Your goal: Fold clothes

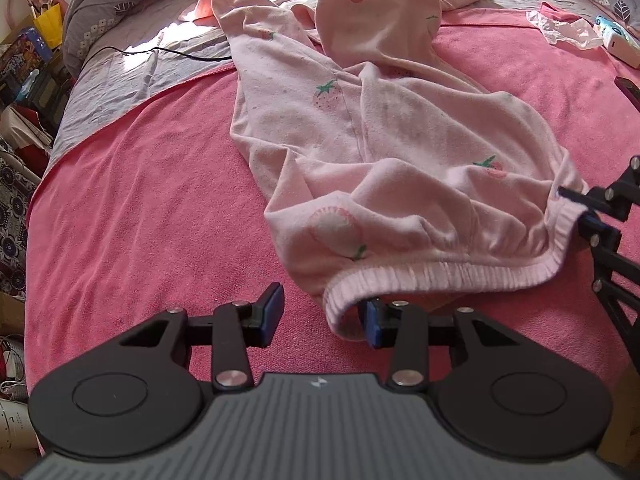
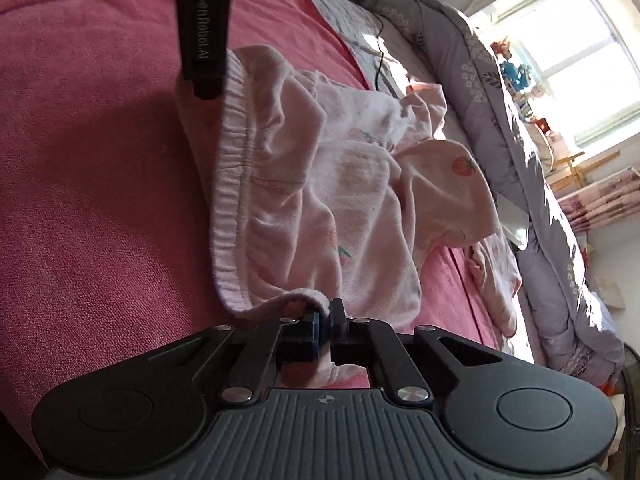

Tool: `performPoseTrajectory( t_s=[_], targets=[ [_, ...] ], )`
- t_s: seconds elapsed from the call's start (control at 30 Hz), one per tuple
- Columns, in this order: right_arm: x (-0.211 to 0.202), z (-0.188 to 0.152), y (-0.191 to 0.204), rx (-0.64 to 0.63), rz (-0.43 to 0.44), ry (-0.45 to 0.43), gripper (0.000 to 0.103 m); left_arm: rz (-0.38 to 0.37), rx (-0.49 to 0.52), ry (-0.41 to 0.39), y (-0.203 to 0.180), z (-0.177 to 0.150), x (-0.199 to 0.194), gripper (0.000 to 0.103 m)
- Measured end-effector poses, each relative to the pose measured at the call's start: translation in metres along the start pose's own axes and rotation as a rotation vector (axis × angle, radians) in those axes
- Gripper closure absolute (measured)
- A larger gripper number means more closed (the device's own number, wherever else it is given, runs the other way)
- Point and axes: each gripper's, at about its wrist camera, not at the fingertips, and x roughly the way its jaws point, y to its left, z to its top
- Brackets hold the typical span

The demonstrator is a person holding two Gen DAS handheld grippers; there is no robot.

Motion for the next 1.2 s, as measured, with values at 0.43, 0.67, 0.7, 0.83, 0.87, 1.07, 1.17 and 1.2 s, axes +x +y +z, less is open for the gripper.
performPoseTrajectory(
  t_s=[0.43, 0.67, 0.7, 0.83, 0.87, 1.07, 1.17, 1.2],
  targets=[
    [-0.040, -0.026, -0.112, 0.776, 0.032, 0.204, 0.097, 0.002, 0.020, -0.125, -0.028, 0.016, 0.002, 0.089],
    [-0.090, 0.013, -0.163, 0.837, 0.015, -0.051, 0.096, 0.099, -0.043, -0.448, 0.037, 0.060, -0.107, 0.068],
    [-0.083, 0.006, -0.162, 0.874, 0.070, -0.002, 0.096, 0.061, -0.021, -0.397, 0.042, 0.059, -0.103, 0.058],
    [-0.039, -0.031, -0.094, 0.771, 0.225, 0.309, 0.094, -0.096, 0.004, -0.132, 0.034, 0.028, -0.060, 0.055],
    [-0.034, -0.033, -0.075, 0.707, 0.239, 0.336, 0.091, -0.092, 0.000, -0.112, 0.032, 0.023, -0.054, 0.058],
    [-0.044, -0.004, -0.005, 0.257, 0.139, 0.103, 0.050, -0.071, -0.020, 0.004, 0.018, -0.010, -0.020, 0.058],
    [-0.047, 0.006, 0.015, 0.113, 0.119, 0.007, 0.047, -0.053, -0.026, 0.005, 0.020, -0.015, -0.017, 0.058],
    [-0.045, 0.008, 0.020, 0.087, 0.120, -0.014, 0.047, -0.045, -0.026, -0.006, 0.022, -0.013, -0.019, 0.058]
  ],
)
